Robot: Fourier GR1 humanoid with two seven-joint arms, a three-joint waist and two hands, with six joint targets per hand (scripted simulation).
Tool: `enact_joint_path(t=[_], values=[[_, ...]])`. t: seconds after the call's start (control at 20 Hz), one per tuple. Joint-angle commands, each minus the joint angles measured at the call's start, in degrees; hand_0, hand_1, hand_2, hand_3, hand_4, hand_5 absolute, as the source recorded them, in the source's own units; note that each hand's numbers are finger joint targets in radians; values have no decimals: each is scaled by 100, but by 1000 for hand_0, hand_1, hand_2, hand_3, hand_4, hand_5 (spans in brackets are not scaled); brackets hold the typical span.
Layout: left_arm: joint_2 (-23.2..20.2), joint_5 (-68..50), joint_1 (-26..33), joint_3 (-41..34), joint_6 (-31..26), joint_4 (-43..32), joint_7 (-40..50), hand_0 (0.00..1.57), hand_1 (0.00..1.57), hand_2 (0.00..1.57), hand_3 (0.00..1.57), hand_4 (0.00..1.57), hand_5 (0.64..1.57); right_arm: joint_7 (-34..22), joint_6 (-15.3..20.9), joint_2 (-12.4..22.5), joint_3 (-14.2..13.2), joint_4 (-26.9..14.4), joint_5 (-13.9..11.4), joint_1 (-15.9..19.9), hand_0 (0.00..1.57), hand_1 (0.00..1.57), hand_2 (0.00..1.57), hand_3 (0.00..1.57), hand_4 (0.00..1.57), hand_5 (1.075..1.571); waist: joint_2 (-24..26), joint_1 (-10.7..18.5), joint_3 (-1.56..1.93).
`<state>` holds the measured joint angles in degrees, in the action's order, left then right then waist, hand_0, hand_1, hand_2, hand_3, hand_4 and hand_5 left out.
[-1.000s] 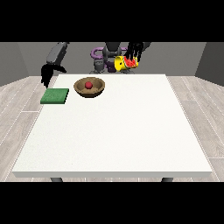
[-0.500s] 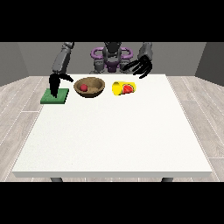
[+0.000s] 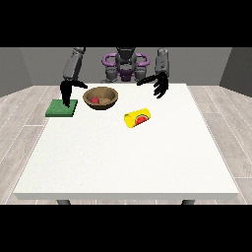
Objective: Pick the cup and pour the ball into the bowl, then pick the bowl and place it on the pad
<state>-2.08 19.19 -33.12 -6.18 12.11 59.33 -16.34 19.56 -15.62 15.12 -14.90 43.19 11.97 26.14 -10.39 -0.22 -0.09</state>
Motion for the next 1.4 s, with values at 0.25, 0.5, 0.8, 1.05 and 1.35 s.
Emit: enact_joint_path(t=[0.25,0.5,0.8,1.05,1.35], values=[[196,-108,264,373,-111,255,77,0,0,0,0,0,1546,411,69,-161,-85,-707,16,-206,0,0,0,0,193,1549,229,287,13],[-116,-218,-146,331,-414,595,187,0,0,0,0,0,1555,779,-91,118,-339,-1127,132,82,0,0,0,0,232,1545,-394,618,16],[-58,-265,-203,450,-583,839,490,0,0,0,0,0,1558,1145,172,-442,-255,-1106,89,-261,0,0,0,0,192,1528,-290,874,16],[-50,-258,-113,409,-518,631,430,0,0,0,0,0,1562,546,351,-623,-227,-864,204,-100,0,0,0,0,233,1532,-42,801,6],[-158,-358,148,261,-576,386,294,0,0,0,0,0,1564,242,738,-1044,74,-675,58,63,0,0,0,0,384,1552,288,496,8]])
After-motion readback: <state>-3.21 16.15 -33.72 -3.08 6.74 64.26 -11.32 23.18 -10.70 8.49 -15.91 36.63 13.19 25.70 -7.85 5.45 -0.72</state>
